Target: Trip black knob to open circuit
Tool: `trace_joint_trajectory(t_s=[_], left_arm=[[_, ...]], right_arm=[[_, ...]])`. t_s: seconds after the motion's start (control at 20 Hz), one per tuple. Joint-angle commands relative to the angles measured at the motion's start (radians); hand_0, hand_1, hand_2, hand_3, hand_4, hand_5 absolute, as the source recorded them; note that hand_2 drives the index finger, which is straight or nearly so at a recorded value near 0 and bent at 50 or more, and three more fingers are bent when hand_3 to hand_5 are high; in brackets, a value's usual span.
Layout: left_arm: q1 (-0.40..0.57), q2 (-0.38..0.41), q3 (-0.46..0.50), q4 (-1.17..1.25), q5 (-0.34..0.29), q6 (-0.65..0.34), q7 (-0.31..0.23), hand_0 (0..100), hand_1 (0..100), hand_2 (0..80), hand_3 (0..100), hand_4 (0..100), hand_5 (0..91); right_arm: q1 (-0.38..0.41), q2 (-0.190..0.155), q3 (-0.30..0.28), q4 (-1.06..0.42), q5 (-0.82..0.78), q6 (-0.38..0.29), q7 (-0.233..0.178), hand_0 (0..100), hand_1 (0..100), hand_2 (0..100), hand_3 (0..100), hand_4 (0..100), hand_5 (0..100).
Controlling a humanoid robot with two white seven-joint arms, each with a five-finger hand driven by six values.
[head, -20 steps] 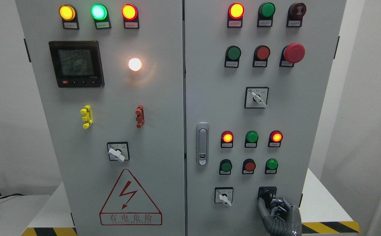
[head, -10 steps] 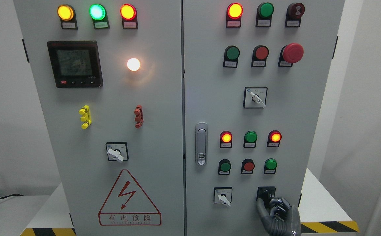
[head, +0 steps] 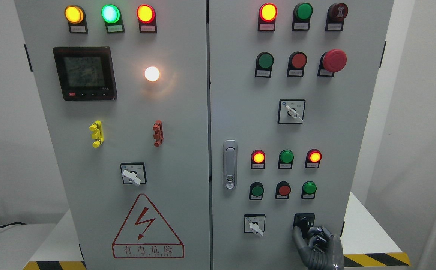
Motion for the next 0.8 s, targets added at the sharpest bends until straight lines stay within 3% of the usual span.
trace_joint_trajectory(t_s=[0.0, 0.75], left_arm=[[0.0, 0.0, 0.0, 0.0, -0.031, 0.0, 0.0, 12, 39, 0.0, 0, 0, 0.0], [0.0, 0.0, 0.0, 0.0, -0.031, 0.0, 0.0, 12, 39, 0.0, 0, 0, 0.0]], right_arm=[[0.0, -0.001, 0.004, 0.003, 0.002, -0.003, 0.046, 45, 88, 62, 99, 93, 99], [0.0, -0.006, 0.002, 0.004, 0.006, -0.006, 0.046, 48, 88, 56, 94, 91, 99]])
